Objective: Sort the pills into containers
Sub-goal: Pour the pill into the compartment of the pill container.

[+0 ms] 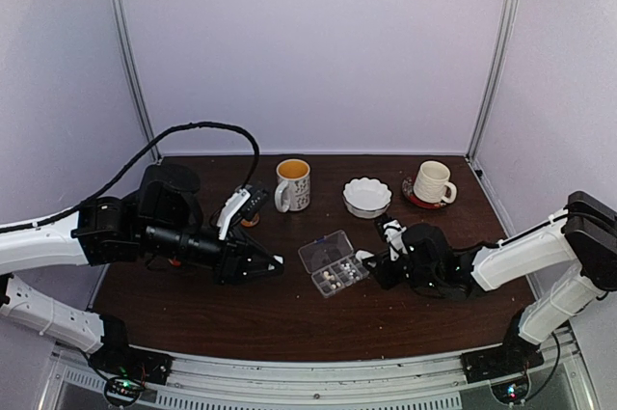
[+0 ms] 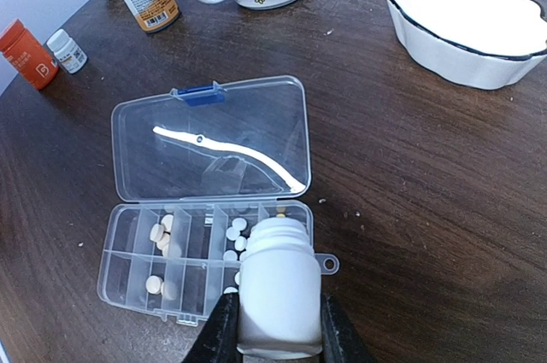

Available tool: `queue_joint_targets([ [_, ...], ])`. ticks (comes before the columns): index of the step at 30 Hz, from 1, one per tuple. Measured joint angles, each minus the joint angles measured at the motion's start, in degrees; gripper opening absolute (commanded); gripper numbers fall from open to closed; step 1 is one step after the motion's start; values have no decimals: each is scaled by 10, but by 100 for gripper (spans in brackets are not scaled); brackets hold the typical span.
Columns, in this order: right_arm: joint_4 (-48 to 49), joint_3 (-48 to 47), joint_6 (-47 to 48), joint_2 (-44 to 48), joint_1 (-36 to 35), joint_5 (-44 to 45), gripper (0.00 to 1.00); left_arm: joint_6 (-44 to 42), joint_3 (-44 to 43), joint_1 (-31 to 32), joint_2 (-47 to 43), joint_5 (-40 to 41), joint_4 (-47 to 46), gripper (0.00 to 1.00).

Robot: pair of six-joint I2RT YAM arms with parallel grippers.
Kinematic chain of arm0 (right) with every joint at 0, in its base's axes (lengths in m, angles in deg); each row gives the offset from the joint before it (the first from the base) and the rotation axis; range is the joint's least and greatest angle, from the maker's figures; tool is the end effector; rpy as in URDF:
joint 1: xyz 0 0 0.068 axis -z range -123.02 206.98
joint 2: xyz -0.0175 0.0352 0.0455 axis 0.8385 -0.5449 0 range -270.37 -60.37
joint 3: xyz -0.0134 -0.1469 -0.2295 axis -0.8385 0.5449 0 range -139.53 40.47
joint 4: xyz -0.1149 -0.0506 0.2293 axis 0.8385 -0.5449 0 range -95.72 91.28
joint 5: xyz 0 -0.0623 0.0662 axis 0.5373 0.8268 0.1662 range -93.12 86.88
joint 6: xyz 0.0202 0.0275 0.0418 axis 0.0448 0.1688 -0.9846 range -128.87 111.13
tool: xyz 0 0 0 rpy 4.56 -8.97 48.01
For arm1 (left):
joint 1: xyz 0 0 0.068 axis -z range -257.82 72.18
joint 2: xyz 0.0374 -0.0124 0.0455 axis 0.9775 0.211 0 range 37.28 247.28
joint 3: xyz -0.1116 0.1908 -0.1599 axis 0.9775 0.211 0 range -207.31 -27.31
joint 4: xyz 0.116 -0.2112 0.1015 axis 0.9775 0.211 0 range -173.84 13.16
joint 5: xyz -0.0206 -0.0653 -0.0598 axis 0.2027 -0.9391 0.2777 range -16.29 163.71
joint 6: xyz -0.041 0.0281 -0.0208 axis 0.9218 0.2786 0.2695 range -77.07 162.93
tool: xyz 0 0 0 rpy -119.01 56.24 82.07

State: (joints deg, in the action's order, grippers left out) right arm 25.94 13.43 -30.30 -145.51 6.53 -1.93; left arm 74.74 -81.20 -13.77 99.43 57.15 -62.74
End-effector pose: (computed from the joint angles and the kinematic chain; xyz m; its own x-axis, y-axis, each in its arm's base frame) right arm 0.1722 0.2072 0.1399 -0.6042 -0.1581 -0.7810 -0.5793 0.7601 0.2943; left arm 0.0968 -0.2220 0.3181 -0.6939 0.2714 -0.6669 0.7117 0.3992 -0.5781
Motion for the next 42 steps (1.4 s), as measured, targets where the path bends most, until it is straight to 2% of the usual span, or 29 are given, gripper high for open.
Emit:
queue_joint_targets([
  [42,9,12,-5,3,-3,6,0,0,0,0,7,-4,0,0],
])
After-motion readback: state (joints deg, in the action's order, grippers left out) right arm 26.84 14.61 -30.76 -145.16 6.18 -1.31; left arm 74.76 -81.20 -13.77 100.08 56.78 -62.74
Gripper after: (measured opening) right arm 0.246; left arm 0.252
